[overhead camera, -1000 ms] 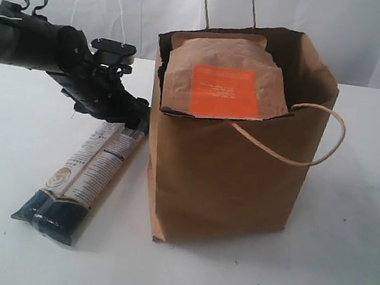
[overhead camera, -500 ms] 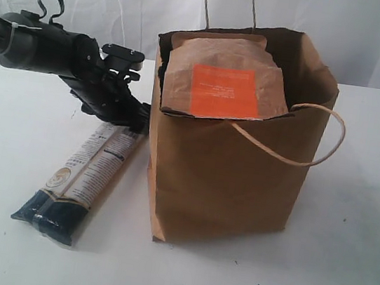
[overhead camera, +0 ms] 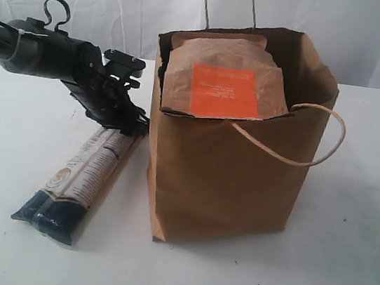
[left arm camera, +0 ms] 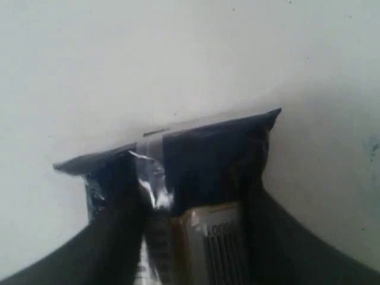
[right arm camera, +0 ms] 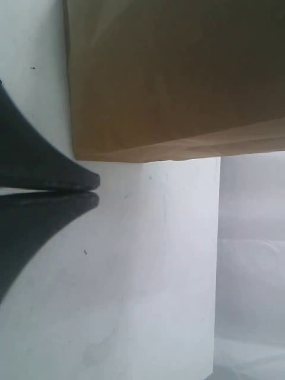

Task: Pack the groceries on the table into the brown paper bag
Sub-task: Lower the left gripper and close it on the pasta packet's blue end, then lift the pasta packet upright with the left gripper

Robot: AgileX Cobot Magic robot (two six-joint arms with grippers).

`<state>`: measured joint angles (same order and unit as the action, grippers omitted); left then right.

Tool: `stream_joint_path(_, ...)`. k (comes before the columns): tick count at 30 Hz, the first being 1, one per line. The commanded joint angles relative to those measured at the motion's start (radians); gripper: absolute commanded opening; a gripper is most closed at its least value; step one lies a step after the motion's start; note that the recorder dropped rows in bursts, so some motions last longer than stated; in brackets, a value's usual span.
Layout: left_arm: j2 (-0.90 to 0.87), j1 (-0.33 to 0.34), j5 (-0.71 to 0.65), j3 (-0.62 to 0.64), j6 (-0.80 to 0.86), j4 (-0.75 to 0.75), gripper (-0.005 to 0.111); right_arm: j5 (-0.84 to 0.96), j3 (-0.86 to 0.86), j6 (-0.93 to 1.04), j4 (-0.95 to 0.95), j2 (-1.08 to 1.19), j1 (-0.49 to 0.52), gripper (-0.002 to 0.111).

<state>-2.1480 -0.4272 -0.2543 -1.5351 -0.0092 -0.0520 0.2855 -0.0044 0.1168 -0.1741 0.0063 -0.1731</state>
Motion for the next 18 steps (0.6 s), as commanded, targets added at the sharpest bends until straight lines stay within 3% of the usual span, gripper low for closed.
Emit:
stream_joint_path(1, -0.026, -0.003, -0.086, 0.009, -0.012, -0.01, 0.003, -0.011, 0.004, -0.001, 0.006, -0.006, 0.004, 0.0)
stream_joint_path(8, -0.004, -0.003, -0.131, 0.009, -0.013, 0.005, 0.001, -0.011, 0.004, -0.001, 0.006, -0.006, 0.004, 0.0)
stream_joint_path(18, 0.192, 0.019, -0.201, 0.009, -0.013, 0.061, 0.001, -0.011, 0.004, -0.001, 0.006, -0.006, 0.004, 0.0)
